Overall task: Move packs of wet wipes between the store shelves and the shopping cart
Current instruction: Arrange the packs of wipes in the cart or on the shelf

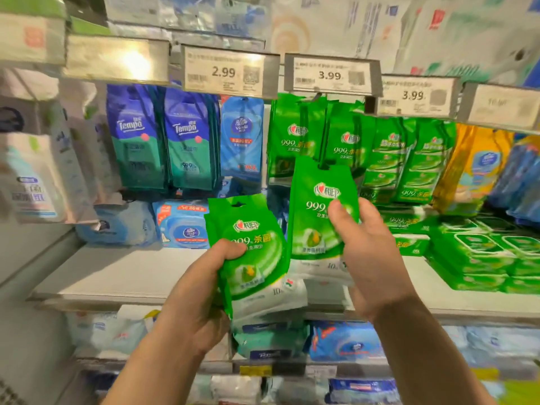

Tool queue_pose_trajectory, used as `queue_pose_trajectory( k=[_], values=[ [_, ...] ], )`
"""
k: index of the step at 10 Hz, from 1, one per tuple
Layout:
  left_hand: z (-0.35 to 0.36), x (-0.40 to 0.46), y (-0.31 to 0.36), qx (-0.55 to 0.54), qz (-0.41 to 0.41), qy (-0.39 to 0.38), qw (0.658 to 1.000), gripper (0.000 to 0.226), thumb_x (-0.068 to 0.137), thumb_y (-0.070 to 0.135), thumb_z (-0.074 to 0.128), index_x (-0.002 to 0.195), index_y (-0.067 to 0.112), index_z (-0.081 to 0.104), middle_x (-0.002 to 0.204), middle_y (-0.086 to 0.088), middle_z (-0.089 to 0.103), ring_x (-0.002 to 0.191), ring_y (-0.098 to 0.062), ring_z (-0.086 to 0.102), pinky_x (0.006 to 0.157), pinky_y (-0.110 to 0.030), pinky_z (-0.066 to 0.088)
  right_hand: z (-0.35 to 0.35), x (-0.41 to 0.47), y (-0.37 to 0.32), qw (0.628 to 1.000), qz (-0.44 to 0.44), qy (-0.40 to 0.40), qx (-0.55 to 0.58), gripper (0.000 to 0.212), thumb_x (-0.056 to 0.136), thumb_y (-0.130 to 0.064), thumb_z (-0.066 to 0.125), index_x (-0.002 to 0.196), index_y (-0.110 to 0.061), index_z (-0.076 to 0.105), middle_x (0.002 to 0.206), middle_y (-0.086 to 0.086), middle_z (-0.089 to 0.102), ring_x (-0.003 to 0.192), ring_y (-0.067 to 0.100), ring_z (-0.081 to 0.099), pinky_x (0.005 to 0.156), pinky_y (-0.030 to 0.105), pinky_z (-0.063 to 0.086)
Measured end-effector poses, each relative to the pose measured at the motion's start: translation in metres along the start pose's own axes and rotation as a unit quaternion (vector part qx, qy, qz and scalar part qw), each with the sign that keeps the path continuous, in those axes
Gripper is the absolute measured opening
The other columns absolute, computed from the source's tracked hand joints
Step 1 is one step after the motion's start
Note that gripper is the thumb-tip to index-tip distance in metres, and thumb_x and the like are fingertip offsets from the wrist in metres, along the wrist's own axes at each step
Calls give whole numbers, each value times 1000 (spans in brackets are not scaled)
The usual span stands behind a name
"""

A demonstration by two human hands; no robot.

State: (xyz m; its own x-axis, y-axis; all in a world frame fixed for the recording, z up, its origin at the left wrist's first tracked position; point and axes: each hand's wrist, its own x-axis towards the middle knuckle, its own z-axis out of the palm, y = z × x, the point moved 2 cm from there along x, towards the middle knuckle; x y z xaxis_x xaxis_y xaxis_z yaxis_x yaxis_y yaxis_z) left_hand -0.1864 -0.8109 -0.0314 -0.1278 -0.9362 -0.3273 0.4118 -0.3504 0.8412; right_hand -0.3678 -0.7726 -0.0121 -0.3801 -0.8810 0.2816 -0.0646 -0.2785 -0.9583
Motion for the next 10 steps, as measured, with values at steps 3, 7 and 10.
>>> queue_pose_trajectory(
  k=[3,7,10],
  values=[
    [-7,-2,-7,-79,-4,-137,987,31,69,17,62,90,7,83,105,-21,76,79,-33,77,69,-52,61,17,29,-52,990,-142,-8,-23,61,88,-54,70,140,-29,53,137,-36,48,128,-11,46,113,34,39],
    [-10,5,3,-102,-5,-118,988,34,72,17,63,99,8,81,111,-20,76,89,-34,77,77,-56,60,14,55,-30,986,-104,50,-123,30,96,-50,61,119,-32,53,106,-33,59,88,-26,49,86,11,38],
    [-12,14,-3,-86,-8,-137,987,40,70,18,63,105,6,79,109,-20,76,83,-32,77,67,-46,64,15,52,23,998,33,8,-57,44,99,-50,53,92,-8,61,66,6,70,46,25,58,39,28,39]
  ],
)
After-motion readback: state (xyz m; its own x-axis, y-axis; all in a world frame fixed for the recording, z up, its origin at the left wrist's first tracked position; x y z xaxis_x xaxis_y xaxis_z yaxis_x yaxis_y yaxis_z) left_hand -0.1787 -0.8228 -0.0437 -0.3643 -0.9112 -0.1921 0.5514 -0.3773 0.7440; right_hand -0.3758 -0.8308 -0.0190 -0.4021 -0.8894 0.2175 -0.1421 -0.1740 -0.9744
